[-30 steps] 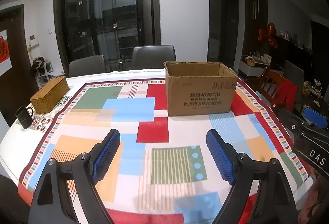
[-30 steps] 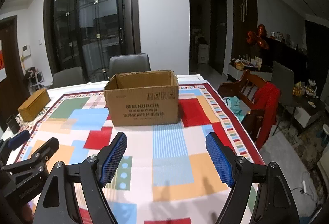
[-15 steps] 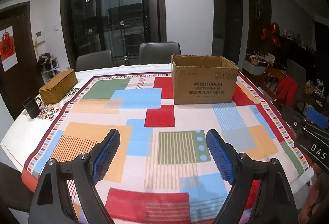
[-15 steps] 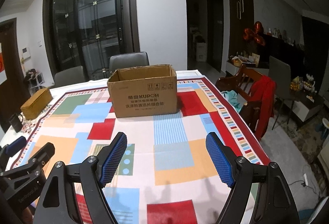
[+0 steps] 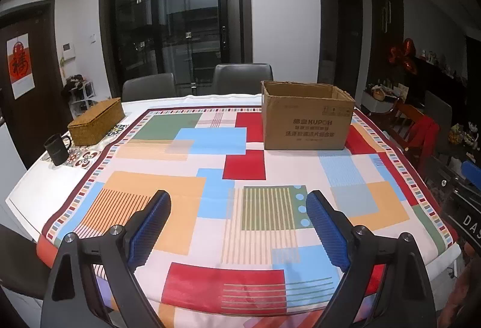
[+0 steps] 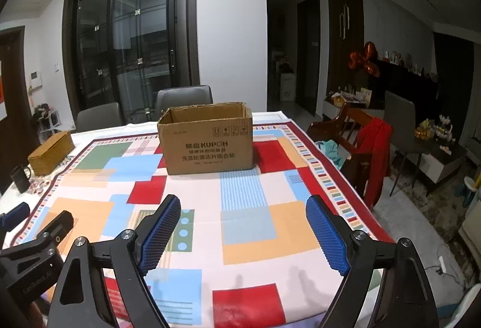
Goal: Organize snacks
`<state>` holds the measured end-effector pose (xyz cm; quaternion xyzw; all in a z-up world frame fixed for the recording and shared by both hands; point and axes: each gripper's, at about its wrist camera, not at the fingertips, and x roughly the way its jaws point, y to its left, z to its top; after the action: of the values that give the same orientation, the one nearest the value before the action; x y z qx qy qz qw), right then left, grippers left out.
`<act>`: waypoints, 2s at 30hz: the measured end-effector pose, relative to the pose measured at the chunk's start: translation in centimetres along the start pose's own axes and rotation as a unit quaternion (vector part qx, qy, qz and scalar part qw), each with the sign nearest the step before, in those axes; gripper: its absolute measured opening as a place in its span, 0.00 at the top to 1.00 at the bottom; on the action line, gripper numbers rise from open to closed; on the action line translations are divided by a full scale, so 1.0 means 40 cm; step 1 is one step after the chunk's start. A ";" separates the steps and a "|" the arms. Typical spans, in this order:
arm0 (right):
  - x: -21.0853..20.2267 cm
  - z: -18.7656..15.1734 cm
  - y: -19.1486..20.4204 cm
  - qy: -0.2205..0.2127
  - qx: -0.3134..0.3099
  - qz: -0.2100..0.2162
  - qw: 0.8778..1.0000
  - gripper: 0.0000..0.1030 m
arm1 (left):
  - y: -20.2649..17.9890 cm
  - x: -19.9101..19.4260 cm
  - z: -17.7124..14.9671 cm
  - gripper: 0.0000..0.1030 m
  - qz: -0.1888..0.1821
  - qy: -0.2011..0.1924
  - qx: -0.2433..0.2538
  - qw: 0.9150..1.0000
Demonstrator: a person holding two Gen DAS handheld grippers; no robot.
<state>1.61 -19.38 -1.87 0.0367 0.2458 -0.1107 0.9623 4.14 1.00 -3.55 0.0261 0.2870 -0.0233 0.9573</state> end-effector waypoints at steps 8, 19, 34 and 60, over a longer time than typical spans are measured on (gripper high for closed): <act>0.003 0.004 -0.001 0.006 0.005 -0.002 1.000 0.15 | 0.005 0.002 -0.004 0.08 0.003 0.000 -0.001 1.000; 0.005 0.004 -0.003 0.008 0.007 0.000 1.000 0.15 | 0.008 0.002 -0.005 0.08 0.005 0.000 -0.001 1.000; 0.010 -0.004 -0.002 0.011 0.009 0.003 1.000 0.15 | 0.008 0.001 -0.005 0.08 0.005 0.000 -0.002 1.000; 0.010 -0.004 -0.004 0.010 0.011 0.003 1.000 0.15 | 0.006 0.000 -0.010 0.08 0.005 0.002 -0.001 1.000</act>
<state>1.83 -19.60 -2.22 0.0490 0.2541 -0.1097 0.9597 3.92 1.27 -3.87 0.0269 0.2885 -0.0187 0.9569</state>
